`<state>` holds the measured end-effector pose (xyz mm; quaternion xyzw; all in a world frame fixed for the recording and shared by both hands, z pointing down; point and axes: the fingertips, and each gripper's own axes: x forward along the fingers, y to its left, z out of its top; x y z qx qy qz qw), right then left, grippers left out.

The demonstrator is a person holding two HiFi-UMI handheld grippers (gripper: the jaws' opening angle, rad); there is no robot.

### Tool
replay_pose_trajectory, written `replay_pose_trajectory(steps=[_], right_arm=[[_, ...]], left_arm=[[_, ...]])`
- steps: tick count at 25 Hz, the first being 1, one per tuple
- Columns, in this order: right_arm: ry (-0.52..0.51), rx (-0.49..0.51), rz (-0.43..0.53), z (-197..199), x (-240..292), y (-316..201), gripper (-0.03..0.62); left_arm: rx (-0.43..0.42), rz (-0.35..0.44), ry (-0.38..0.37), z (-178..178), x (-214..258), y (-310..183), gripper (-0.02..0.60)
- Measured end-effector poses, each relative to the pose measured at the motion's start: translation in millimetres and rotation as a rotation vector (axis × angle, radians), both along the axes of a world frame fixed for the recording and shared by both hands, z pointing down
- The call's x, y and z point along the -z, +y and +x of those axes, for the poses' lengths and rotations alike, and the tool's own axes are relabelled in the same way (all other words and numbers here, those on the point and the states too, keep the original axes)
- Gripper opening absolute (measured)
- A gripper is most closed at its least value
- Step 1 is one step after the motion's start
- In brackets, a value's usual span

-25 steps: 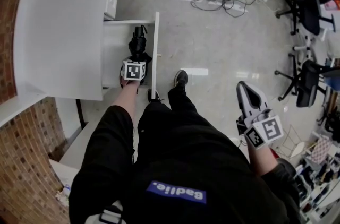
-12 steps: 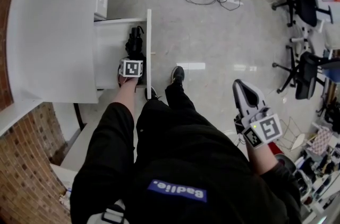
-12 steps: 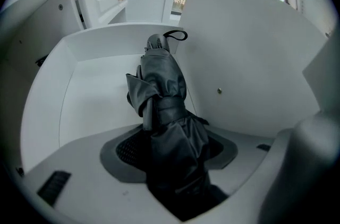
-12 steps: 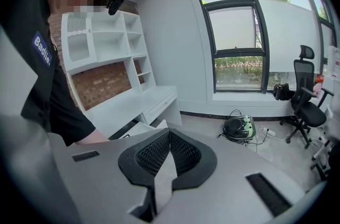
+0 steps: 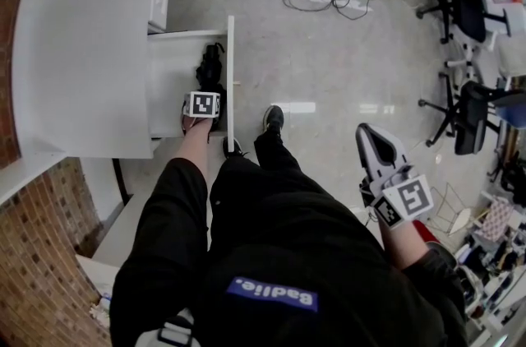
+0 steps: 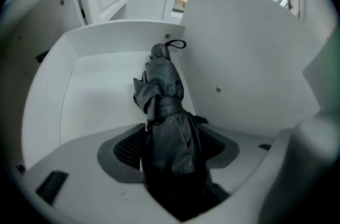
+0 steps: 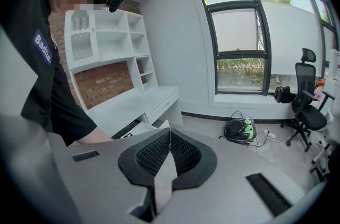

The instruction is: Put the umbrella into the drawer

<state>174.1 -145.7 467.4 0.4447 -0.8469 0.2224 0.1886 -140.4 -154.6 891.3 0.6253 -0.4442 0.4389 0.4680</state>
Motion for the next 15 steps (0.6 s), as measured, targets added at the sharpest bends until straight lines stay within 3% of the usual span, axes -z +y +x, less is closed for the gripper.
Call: replay_pose_trajectory(steps=[3, 7, 15], right_arm=[[0.006, 0.021, 0.013, -10.2, 1.5, 0.8, 0.029], [-0.029, 0.056, 0.05, -31.3, 12.7, 1.5, 0.029], [-0.081, 0.124, 0.133, -72.2, 38.9, 8.6, 0.031]], left_arm=[[-0.014, 0.085, -0.006, -8.5, 14.5, -11.9, 0.285], [-0.015, 0.108, 0.022, -14.5, 45.7, -3.4, 0.259], [0.014, 0.254, 0.086, -32.1, 123.7, -0.4, 0.23]])
